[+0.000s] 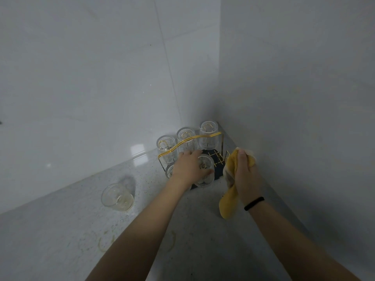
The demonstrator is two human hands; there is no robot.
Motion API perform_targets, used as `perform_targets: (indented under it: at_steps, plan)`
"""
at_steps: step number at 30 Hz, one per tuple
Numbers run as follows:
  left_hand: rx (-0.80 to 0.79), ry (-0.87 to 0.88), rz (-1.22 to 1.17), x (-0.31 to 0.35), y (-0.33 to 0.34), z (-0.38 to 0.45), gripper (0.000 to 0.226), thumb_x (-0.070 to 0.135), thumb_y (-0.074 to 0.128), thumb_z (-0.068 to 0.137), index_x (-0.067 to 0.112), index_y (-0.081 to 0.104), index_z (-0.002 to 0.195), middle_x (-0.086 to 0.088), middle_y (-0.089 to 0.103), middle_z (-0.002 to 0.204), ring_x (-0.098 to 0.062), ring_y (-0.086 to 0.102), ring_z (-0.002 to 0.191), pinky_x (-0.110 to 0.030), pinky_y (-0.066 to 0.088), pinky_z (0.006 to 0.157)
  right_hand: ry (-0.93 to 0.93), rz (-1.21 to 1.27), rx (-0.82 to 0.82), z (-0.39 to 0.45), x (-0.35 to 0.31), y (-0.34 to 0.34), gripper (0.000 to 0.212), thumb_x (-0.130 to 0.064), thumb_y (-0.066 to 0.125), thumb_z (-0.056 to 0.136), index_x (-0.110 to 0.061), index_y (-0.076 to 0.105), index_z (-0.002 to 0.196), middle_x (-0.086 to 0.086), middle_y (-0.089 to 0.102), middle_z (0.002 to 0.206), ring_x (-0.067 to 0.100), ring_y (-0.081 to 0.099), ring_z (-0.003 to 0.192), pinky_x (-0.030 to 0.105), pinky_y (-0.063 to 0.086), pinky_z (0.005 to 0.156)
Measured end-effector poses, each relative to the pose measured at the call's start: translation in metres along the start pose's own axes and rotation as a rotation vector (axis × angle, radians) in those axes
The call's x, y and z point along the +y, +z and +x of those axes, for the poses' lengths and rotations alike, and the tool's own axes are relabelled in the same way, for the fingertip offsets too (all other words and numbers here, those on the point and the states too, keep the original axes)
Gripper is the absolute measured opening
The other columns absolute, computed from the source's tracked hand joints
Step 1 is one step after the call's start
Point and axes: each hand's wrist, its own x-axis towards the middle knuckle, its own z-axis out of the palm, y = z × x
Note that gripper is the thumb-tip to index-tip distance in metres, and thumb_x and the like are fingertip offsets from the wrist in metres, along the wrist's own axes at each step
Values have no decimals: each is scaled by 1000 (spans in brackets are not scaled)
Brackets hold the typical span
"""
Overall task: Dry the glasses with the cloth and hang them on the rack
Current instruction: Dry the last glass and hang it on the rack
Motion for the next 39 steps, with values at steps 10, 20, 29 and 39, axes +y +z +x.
perform_targets:
  at_steps: [10, 20, 29, 39]
  plan:
    - [211, -69, -341, -53, -31, -57, 49, 46, 58, 91, 20, 53, 132, -6, 55, 131, -22, 58, 112, -40, 50, 95, 4, 18, -37, -51, -12, 45, 45, -33, 40, 96, -22, 34, 52, -4, 31, 46, 1, 35, 34, 9, 28, 37]
    - [309, -374, -132, -191, -22, -112, 59, 48, 60, 88, 19, 47, 138, -12, 42, 143, -31, 35, 134, -42, 22, 108, 70, 32, -132, -127, -8, 128, 39, -35, 40, 95, -13, 50, 64, 3, 47, 55, 5, 46, 47, 14, 39, 46]
    - [130, -454, -440, -267, -1, -107, 102, 35, 78, 77, 13, 14, 153, -16, 22, 156, -35, 32, 138, -46, 37, 106, 196, -80, -137, -162, -7, 170, 48, -46, 37, 94, -7, 52, 69, 18, 45, 59, 23, 49, 52, 32, 45, 55]
    - [236, -373, -688, -269, 1, -111, 87, 27, 85, 70, 12, 36, 141, -12, 49, 135, -27, 52, 122, -33, 43, 95, 432, -79, -204, -168, -15, 159, 83, -73, 28, 73, -15, 49, 127, 14, 56, 125, 26, 55, 108, 46, 41, 100]
